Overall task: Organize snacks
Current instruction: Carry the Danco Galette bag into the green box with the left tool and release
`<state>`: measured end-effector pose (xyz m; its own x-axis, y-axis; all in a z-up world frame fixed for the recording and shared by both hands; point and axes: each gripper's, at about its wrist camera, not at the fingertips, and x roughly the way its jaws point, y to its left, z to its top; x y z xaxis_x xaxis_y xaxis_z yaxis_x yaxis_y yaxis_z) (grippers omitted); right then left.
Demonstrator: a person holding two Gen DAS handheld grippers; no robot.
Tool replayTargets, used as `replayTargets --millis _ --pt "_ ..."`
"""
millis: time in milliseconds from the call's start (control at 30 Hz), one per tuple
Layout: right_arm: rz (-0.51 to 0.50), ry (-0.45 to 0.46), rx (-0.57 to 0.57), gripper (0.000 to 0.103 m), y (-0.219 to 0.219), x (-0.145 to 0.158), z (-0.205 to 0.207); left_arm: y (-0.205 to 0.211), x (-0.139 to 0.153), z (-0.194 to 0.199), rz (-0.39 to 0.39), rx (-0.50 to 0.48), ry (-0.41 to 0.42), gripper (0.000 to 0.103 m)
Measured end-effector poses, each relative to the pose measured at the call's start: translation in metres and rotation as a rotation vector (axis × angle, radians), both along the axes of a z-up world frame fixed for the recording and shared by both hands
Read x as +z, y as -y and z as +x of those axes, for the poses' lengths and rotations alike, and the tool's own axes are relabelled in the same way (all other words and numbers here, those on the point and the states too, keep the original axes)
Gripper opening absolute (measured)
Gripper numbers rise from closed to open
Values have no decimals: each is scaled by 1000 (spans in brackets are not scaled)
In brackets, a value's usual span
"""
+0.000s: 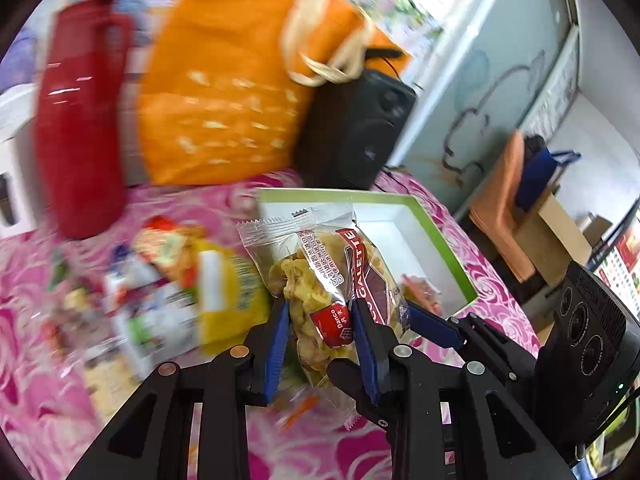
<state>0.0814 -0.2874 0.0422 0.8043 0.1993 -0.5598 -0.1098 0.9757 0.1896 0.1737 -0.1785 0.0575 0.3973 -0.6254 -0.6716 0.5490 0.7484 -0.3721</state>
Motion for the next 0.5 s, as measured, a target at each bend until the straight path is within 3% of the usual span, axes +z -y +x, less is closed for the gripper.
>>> replayTargets --millis 167,367,400,433,467,500 --pt "30 -48 -70 72 33 -14 12 42 -17 19 39 -60 -28 32" --pt "59 -87 -84 73 47 -29 42 51 -30 42 70 -51 -52 33" --pt "48 -93 -80 77 47 -32 48 52 -33 47 75 -43 -60 33" --pt "29 -97 -81 83 46 -33 52 53 -35 49 84 -30 -64 41" --pt "10 -96 -74 86 45 -34 53 52 -37 52 94 -14 -68 59" --pt "-10 -88 -64 92 45 -34 53 49 -38 52 99 1 -59 68"
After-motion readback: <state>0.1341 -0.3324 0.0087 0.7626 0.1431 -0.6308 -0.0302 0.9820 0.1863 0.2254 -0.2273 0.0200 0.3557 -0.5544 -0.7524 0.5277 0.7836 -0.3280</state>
